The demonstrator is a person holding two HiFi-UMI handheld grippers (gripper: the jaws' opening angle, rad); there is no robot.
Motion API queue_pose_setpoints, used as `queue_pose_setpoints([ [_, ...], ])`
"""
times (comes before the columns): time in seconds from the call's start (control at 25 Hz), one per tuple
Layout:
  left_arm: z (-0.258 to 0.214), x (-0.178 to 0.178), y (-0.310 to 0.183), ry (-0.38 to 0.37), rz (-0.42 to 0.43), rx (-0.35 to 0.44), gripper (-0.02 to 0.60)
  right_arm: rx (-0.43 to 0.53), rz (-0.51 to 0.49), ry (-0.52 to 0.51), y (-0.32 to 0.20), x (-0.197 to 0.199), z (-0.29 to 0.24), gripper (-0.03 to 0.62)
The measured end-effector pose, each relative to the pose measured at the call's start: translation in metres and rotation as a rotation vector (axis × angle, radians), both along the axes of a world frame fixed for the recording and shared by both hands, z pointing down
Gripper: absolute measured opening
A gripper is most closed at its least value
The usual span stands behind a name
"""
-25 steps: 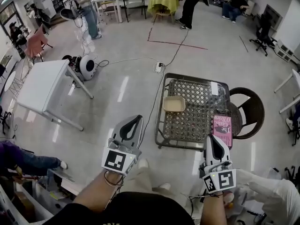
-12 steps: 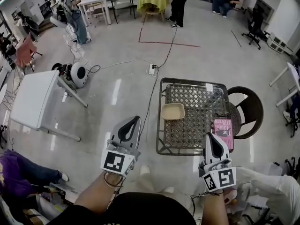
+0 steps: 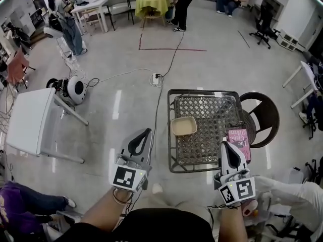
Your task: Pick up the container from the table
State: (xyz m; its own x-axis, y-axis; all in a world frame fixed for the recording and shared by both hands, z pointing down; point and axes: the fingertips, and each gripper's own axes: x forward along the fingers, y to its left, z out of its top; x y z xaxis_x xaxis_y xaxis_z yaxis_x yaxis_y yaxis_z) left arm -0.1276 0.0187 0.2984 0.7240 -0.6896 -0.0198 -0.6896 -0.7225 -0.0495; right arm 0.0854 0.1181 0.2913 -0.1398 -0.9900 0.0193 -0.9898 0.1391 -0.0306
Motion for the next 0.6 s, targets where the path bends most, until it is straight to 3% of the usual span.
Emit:
queue_pose_setpoints([
  [0.24, -0.002, -0.021, -0.020, 0.027, -0.023, -0.007, 0.011, -0.003, 0.006, 0.013, -0.006, -0.009, -0.003, 0.011],
  [0.6, 0.005, -0.012, -0.026, 0.019, -0.023, -0.010, 0.011, -0.008, 0.002, 0.033, -0.019, -0.001, 0.001, 0.011],
])
